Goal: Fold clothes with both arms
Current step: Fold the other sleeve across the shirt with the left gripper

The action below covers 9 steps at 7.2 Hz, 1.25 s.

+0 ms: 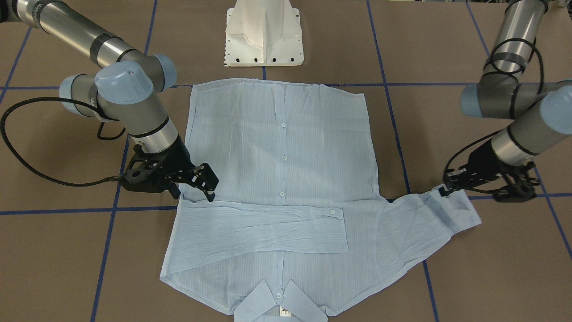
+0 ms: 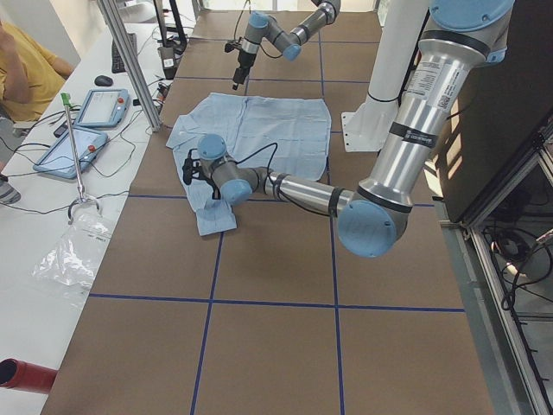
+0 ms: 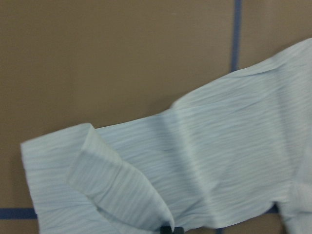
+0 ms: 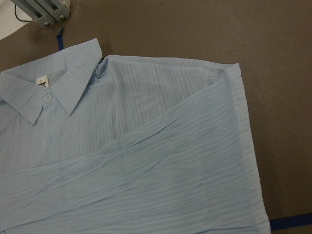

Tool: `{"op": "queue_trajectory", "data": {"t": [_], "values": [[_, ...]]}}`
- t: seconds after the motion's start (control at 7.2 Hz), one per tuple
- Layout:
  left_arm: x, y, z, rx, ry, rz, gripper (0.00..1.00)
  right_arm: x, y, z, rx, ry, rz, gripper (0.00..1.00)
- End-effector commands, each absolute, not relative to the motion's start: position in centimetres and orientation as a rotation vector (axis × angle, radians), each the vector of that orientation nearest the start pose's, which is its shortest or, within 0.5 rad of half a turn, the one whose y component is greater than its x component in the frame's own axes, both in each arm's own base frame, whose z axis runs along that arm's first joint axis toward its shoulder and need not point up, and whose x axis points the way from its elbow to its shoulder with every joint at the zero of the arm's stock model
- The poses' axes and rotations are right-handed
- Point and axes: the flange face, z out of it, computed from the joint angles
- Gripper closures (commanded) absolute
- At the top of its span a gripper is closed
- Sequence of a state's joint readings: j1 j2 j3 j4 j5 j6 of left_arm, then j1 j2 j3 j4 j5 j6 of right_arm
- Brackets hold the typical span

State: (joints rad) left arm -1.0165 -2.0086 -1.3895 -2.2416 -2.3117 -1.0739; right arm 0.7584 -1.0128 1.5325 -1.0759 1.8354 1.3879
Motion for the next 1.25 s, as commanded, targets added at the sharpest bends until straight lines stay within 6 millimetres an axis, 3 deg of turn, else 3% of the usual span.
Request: {"op": "queue_trajectory", "data": {"t": [0.0,0.14,0.42,0.56,0.83,0.97,1.11], "values": [[39.4,-61.4,27.4,0.107,1.211,-0.174,1.0,-40.9,-56.4,32.2,0.261,-0.978,0.379,0.01],[44.9,-60.6,21.9,0.085,1.241,-0.244,1.0,-39.6,-55.9,33.7,0.286,-0.954,0.338,0.01],[51.3,-60.4,13.5,0.066,1.281,-0.348,1.0,-38.0,-54.5,35.7,0.288,-0.936,0.324,0.01],[53.7,-59.1,11.7,0.083,1.288,-0.348,1.0,-37.4,-53.8,36.4,0.285,-0.933,0.323,0.01],[55.9,-57.2,10.9,0.101,1.292,-0.345,0.96,-37.3,-53.7,36.7,0.283,-0.928,0.325,0.01],[56.6,-56.6,10.3,0.119,1.293,-0.348,0.2,-37.3,-53.7,36.6,0.284,-0.93,0.326,0.01],[56.6,-56.7,10.0,0.139,1.293,-0.365,0.02,-37.7,-53.6,36.5,0.278,-0.933,0.331,0.01]]}}
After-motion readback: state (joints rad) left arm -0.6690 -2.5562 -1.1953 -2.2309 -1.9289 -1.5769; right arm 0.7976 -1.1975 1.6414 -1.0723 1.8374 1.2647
